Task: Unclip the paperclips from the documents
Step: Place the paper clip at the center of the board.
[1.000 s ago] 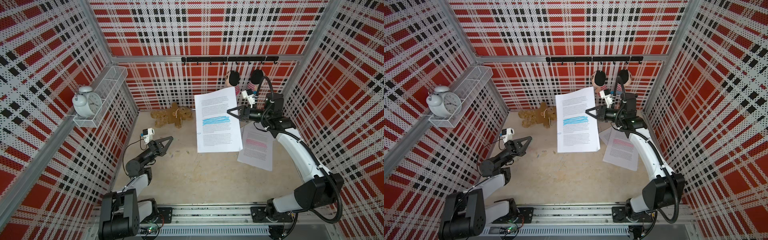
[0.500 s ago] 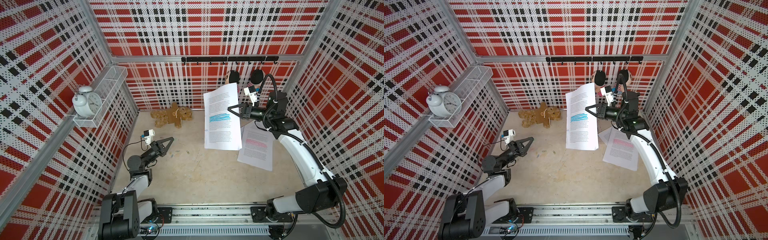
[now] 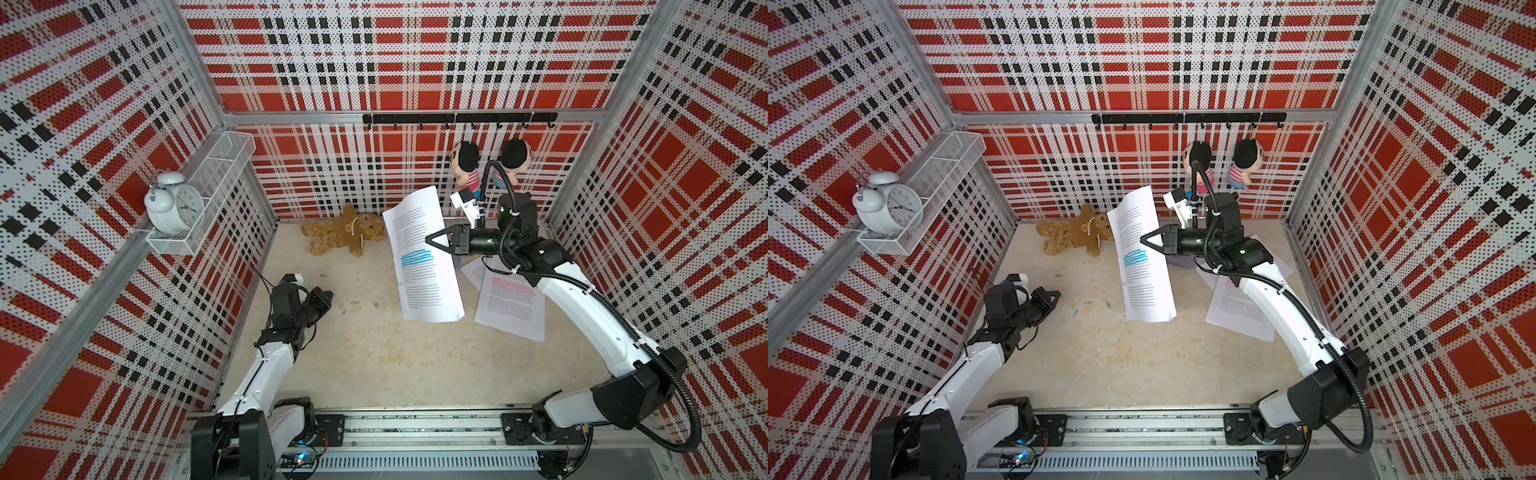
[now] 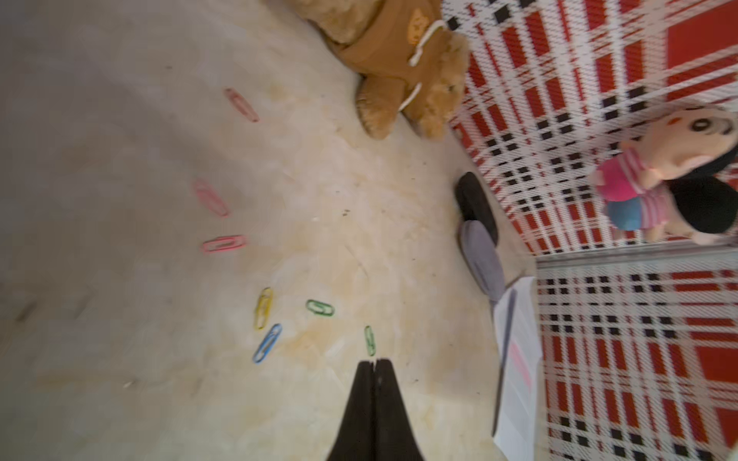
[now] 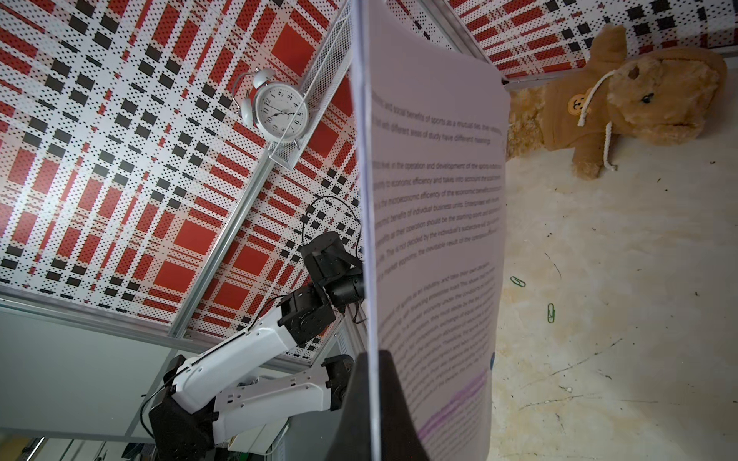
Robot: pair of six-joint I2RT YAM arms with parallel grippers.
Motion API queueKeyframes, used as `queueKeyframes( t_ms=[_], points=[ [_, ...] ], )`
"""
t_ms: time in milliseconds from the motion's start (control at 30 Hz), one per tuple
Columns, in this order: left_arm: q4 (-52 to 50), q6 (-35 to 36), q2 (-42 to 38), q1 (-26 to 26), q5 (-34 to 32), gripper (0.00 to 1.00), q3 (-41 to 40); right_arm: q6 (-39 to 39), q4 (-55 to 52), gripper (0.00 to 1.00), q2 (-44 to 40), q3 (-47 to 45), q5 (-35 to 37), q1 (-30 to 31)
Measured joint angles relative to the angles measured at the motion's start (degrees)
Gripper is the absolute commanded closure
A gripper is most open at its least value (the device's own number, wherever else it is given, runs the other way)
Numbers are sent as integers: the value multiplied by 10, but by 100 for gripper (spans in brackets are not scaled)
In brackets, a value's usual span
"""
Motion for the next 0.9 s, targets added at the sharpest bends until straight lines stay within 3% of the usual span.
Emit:
queueKeyframes(
  t_ms=[200,400,533,567,900],
  points=[
    [-67,10,6,-2,-104,100,-13,-10,-2,100,21,0,20,38],
    [-94,4,30,-3,-162,74,-23,-13,-2,100,26,-2,29,57],
    [-104,-1,31,-2,-178,38,-25,-15,-4,100,26,-7,35,62],
    [-107,-2,30,-1,-180,34,-25,-16,-5,100,26,-7,35,63],
    [-166,12,-63,4,-155,29,19,-18,-19,100,36,5,26,81]
  ],
)
